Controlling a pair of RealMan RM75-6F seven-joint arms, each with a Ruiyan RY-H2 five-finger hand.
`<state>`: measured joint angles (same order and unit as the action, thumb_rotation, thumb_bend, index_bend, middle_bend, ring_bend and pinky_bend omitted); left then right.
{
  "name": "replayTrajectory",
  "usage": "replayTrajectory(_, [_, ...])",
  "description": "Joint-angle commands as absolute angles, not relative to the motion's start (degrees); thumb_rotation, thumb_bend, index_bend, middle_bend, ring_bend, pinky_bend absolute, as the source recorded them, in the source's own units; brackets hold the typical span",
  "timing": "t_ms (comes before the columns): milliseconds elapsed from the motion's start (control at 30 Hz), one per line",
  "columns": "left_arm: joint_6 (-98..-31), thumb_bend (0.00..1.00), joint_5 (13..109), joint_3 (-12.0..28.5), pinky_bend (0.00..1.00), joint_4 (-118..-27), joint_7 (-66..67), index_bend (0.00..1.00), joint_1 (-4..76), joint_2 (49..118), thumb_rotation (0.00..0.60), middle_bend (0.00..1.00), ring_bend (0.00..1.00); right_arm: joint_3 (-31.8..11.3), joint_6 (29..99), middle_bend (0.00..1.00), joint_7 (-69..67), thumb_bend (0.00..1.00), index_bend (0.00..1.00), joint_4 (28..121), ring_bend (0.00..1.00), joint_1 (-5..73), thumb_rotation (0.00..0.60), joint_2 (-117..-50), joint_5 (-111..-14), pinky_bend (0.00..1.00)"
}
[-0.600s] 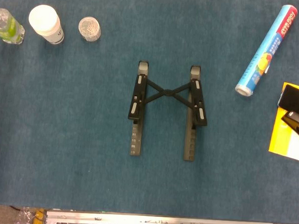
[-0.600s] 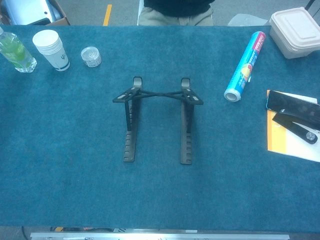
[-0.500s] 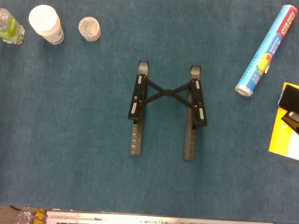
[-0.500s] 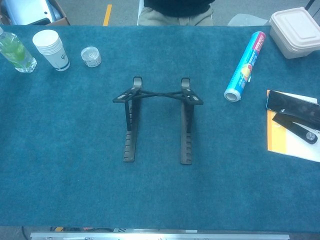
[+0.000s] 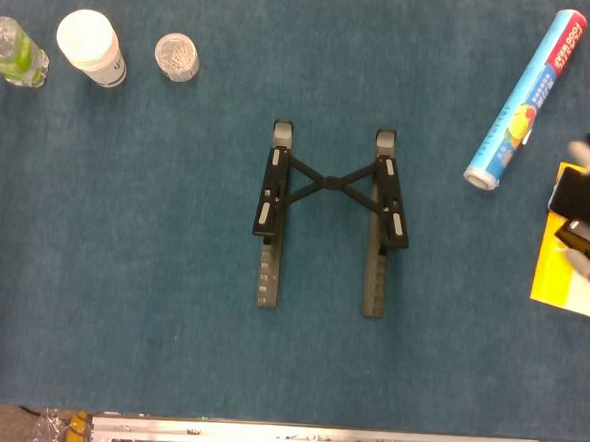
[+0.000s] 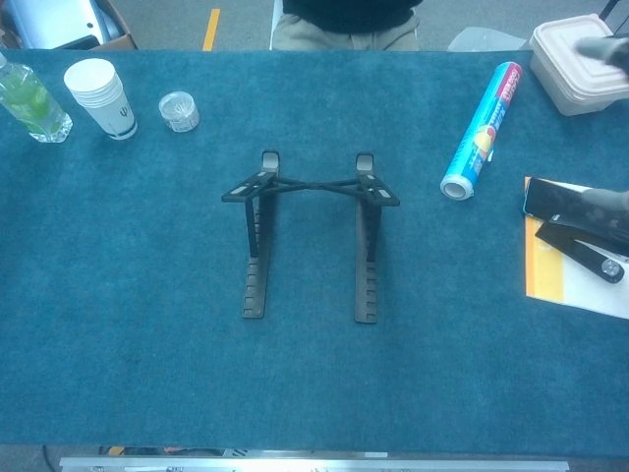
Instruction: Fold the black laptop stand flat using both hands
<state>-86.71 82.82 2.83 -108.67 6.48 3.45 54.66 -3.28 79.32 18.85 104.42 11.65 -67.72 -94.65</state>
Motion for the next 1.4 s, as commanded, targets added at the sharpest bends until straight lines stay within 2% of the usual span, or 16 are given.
replayTrajectory(33, [-86.8, 0.25, 83.0, 2.7, 0.08, -108.3, 5.8, 0.02, 3.3, 54.5, 0.600, 0.05, 0.07, -4.1, 75.3, 0.11, 20.2, 0.00, 0.00, 103.9, 0.01, 14.9, 0.600, -71.4, -95.0, 0.15])
replayTrajectory(267, [-87.1, 0.25, 82.4, 2.6, 0.08, -107.2, 3.8, 0.02, 2.5, 53.9, 0.600, 0.05, 0.07, -5.8, 68.4, 0.11, 21.9, 0.00, 0.00, 103.1, 0.00, 20.5, 0.600, -76.4, -93.2, 0.13])
replayTrajectory(567, [-86.7, 0.25, 81.7, 2.5, 0.08, -105.8, 1.7, 0.02, 2.1, 53.8, 0.600, 0.05, 0.07, -6.5, 64.3, 0.10, 22.1, 0.00, 0.00, 99.1, 0.00, 25.8, 0.600, -83.1, -93.4, 0.12])
replayTrajectory(967, [-85.4, 0.25, 82.7, 2.4, 0.08, -104.0, -1.8, 0.02, 2.6, 54.6, 0.600, 0.05, 0.07, -8.8, 62.3, 0.10, 22.1, 0.00, 0.00, 89.3, 0.00, 32.0, 0.600, -92.0, -93.4, 0.12])
replayTrajectory(1400, [-85.0, 0.25, 82.7, 2.1, 0.08, -103.2, -2.5, 0.02, 2.4, 54.5, 0.600, 0.05, 0.07, -13.5, 62.5, 0.10, 22.5, 0.01, 0.00, 84.2, 0.00, 37.2, 0.600, -93.7, -91.0, 0.12])
